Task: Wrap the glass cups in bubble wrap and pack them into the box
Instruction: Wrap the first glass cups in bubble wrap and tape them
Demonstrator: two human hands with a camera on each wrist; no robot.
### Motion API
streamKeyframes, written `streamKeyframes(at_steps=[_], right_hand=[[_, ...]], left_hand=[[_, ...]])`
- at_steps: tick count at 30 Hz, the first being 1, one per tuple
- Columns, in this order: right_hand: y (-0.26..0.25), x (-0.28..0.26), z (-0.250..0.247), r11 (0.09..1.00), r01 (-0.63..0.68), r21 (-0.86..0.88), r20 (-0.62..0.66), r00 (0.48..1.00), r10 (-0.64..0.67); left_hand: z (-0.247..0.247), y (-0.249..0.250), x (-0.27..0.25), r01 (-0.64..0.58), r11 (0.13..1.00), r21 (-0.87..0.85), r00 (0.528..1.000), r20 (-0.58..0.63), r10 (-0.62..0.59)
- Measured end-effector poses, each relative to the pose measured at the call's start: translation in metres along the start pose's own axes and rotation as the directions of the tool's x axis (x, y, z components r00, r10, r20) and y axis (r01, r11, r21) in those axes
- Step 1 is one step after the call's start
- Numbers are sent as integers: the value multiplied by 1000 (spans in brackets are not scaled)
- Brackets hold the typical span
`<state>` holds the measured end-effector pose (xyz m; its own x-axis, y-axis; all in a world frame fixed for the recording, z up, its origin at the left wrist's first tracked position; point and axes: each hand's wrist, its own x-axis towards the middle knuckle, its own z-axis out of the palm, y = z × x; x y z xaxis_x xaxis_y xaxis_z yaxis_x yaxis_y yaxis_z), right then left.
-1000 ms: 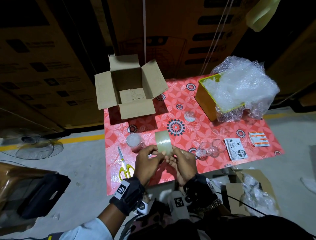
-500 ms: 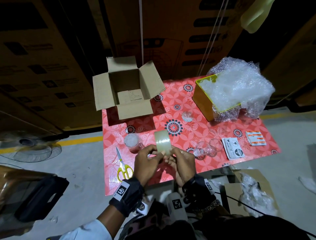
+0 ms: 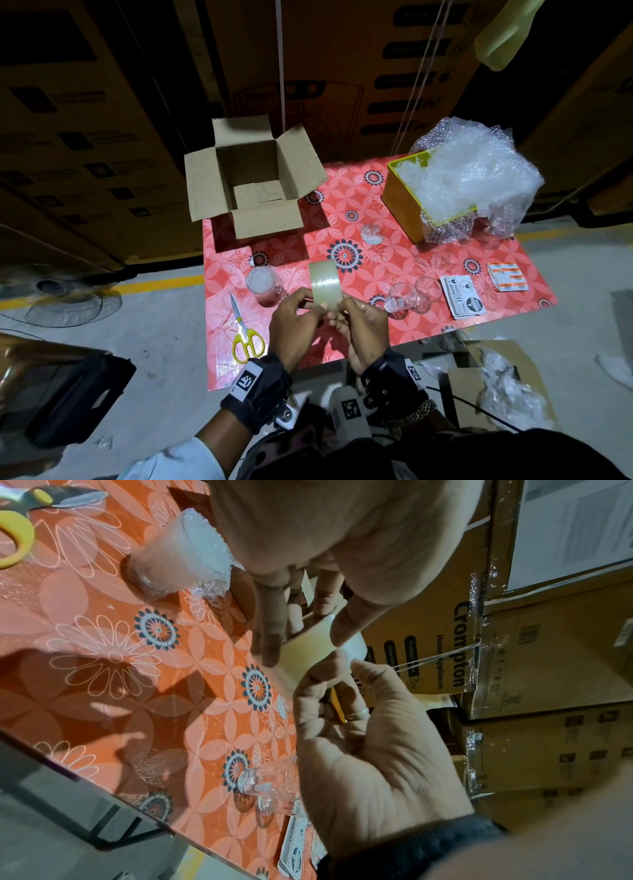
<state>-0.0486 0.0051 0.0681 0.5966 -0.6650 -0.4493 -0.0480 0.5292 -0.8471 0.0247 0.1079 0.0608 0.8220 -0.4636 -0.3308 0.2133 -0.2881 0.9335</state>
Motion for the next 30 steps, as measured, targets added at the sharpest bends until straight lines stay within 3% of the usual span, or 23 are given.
streamKeyframes(at_steps=[13,22,30], right_hand=[[3,3,-4,999,-31,-16,-35,999,31],[-6,4,-10,989,-70,132,-35,997,76],[1,11,-15,993,-47,112,-63,996,55]], left_hand=[[7,-1,-4,22,999,33,999,-24,-21],[14,10,0,-11,999,36,1000,-16,12],[14,11,3,-47,997,61,999,23,46]])
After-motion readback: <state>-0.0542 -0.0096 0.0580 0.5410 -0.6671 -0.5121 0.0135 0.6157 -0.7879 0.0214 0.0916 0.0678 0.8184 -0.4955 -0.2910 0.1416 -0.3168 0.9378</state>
